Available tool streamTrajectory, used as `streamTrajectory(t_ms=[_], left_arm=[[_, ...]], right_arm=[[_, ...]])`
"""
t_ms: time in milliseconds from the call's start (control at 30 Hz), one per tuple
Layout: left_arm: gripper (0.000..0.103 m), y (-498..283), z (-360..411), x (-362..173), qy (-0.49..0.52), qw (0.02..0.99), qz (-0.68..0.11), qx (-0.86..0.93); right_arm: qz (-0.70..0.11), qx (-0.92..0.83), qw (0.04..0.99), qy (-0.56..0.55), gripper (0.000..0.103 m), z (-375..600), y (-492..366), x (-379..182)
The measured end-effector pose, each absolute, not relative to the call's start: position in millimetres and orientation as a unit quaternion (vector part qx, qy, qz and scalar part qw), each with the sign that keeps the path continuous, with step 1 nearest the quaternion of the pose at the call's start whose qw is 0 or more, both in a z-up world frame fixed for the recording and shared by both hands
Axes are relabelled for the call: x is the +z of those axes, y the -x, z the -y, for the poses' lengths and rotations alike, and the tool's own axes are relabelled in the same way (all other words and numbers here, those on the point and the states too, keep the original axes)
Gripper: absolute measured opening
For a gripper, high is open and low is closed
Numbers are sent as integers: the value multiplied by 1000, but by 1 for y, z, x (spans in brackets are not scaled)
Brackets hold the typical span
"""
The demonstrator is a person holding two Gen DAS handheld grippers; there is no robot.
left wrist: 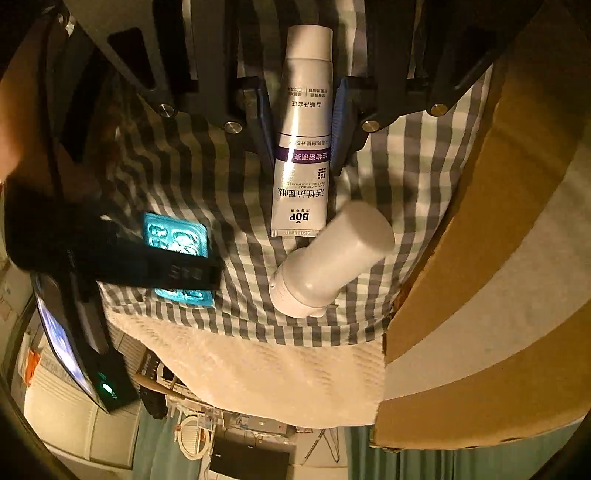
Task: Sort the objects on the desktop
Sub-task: 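Grasp the white BOP tube with the left gripper while the right grasps the blue blister pack, then drop the BOP tube and blister pack into the cardboard box with both grippers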
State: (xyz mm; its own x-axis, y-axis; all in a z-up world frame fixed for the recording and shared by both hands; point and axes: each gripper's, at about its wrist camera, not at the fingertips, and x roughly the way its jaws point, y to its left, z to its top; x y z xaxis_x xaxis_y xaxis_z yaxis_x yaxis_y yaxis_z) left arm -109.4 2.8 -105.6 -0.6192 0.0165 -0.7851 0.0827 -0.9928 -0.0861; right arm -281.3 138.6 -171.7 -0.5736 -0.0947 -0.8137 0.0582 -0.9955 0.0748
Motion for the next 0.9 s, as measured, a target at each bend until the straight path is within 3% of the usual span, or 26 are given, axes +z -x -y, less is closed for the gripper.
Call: streamTrajectory(t_ms=[200,367,633,767,900], left_arm=[[27,85,-4,-72,-423,6,-56,-904],[27,64,0,4,-385,2,-70,-920],[27,39,87,94,-340,67,-106,-932],[27,43,138,100,-334,113,-84,-932],[27,55,178,83,-341,136,-73,-927]], right_arm=[[20,-888,56,-456,69,-171,242,-129],[47,-903,74,-421,69,-186,206,-42],[52,-920,190,-338,69,-99,139,81],[40,-911,243,-331,69,-38,125,90],[18,-899,268,-346,69,18,138,63]])
